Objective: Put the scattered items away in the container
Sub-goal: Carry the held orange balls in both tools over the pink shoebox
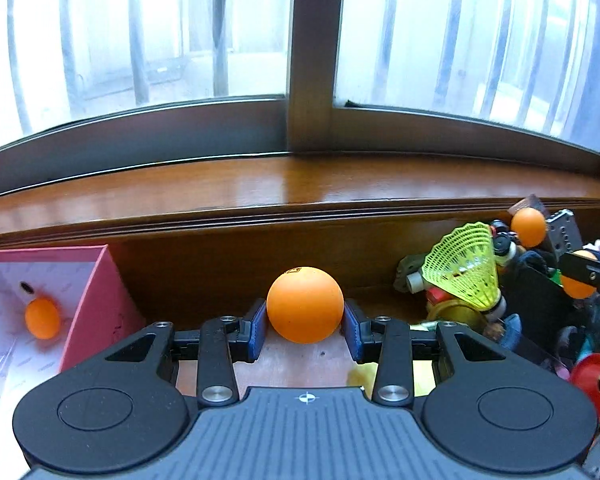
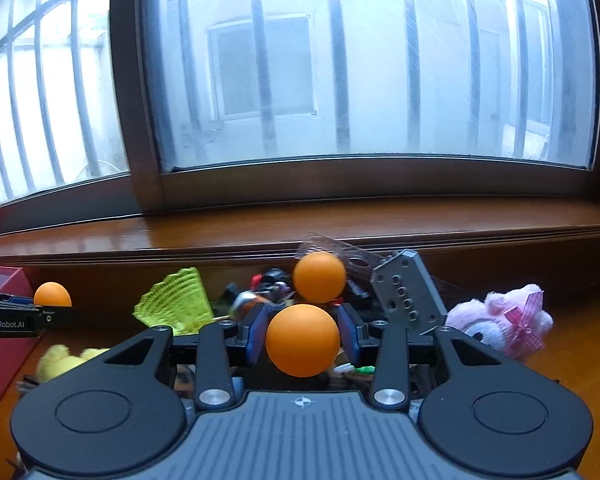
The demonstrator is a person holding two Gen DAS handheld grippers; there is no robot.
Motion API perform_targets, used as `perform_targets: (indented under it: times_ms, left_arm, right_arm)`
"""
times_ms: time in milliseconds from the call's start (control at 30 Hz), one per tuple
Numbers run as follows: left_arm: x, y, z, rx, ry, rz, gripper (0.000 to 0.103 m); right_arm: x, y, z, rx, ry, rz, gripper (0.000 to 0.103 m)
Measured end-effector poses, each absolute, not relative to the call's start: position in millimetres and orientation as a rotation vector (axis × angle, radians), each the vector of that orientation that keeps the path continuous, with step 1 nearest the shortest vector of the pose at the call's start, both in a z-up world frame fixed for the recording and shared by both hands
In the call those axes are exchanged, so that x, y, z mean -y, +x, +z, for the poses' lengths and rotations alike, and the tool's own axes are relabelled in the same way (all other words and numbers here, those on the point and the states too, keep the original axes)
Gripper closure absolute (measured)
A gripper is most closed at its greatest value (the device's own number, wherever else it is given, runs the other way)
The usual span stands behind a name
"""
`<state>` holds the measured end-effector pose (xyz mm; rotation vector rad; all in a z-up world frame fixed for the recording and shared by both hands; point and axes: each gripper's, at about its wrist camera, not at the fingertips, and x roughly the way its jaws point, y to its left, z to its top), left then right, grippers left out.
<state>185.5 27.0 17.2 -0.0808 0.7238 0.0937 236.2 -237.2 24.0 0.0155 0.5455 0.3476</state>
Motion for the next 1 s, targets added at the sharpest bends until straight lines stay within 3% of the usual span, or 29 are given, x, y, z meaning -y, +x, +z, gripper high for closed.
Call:
perform_targets:
  times_ms: [433, 1000]
  left_arm:
    - [-32, 124, 37, -0.667, -0.098, 0.109, 0.063]
    - [-95, 56, 51, -0.628, -0.159, 0.253, 0.063]
  right_arm:
    - [219, 184, 43, -0.542, 0.016, 0.431, 0.062]
    - [143, 143, 52, -0.551, -0.054, 0.625, 0.062]
